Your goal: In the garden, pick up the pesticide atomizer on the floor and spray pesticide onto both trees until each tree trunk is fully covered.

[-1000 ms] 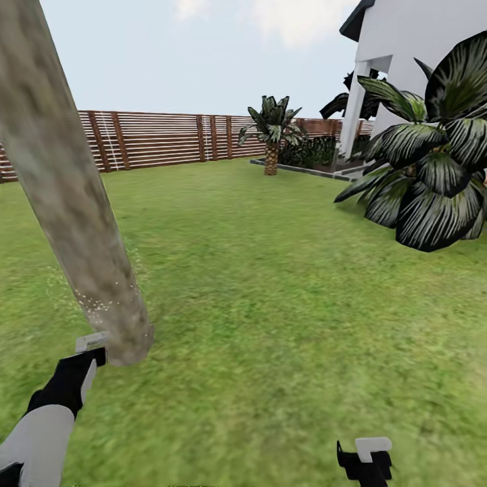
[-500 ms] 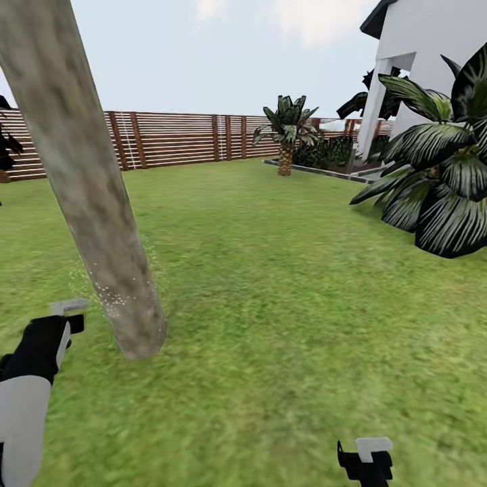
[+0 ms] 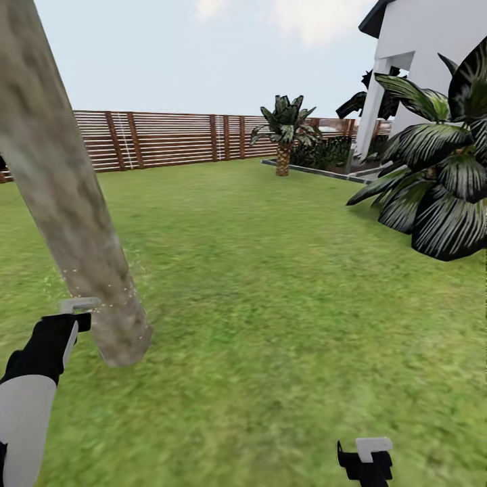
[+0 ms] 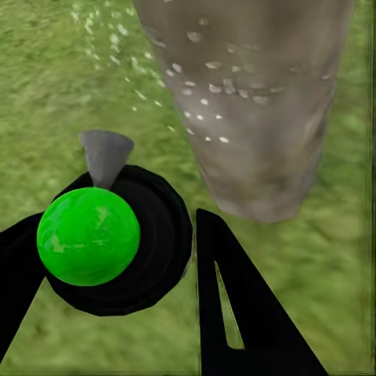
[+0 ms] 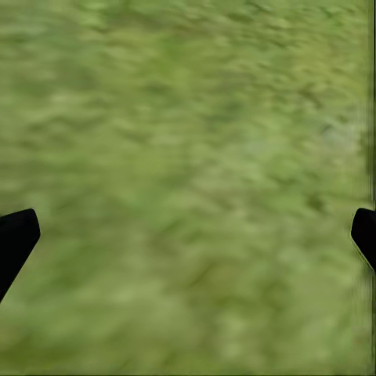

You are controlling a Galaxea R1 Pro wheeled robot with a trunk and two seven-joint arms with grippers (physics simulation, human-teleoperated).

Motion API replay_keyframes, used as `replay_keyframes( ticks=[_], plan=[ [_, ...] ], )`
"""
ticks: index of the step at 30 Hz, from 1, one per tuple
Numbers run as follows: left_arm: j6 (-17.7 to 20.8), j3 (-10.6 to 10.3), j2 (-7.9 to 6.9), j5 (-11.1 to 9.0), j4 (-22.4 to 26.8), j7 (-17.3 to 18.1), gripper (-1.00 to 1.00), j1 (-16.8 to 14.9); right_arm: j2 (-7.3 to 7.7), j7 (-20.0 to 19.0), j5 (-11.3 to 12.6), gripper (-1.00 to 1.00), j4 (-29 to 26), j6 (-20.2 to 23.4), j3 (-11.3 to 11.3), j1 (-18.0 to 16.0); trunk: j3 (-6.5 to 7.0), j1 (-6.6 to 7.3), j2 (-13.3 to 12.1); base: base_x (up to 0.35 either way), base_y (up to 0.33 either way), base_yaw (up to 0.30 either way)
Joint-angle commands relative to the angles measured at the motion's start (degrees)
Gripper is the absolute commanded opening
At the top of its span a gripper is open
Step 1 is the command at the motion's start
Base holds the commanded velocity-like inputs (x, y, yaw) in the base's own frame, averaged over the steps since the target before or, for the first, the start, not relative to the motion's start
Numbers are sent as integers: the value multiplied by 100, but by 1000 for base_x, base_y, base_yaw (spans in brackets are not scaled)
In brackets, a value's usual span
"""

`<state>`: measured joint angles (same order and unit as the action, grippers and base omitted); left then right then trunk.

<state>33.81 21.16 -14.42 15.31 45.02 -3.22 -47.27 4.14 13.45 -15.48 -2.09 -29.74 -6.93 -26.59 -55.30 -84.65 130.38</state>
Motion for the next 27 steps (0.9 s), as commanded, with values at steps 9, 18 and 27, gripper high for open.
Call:
replay_keyframes(
  ticks=[9, 18, 27],
  plan=[
    [38, 34, -4, -1, 7, -19, -100, -3, -10, 18, -61, 100, 6, -15, -45, -4, -5, 1, 2, 10, -273, 124],
    [31, 29, 9, -1, -51, -20, -100, 2, -10, 18, -61, 100, 6, -15, -45, -4, -5, 1, 2, 110, -273, 172],
    [29, 37, 3, -6, -63, -20, -100, 7, -18, 18, -61, 100, 6, -15, -45, -4, -5, 1, 2, 146, -270, 75]
  ],
)
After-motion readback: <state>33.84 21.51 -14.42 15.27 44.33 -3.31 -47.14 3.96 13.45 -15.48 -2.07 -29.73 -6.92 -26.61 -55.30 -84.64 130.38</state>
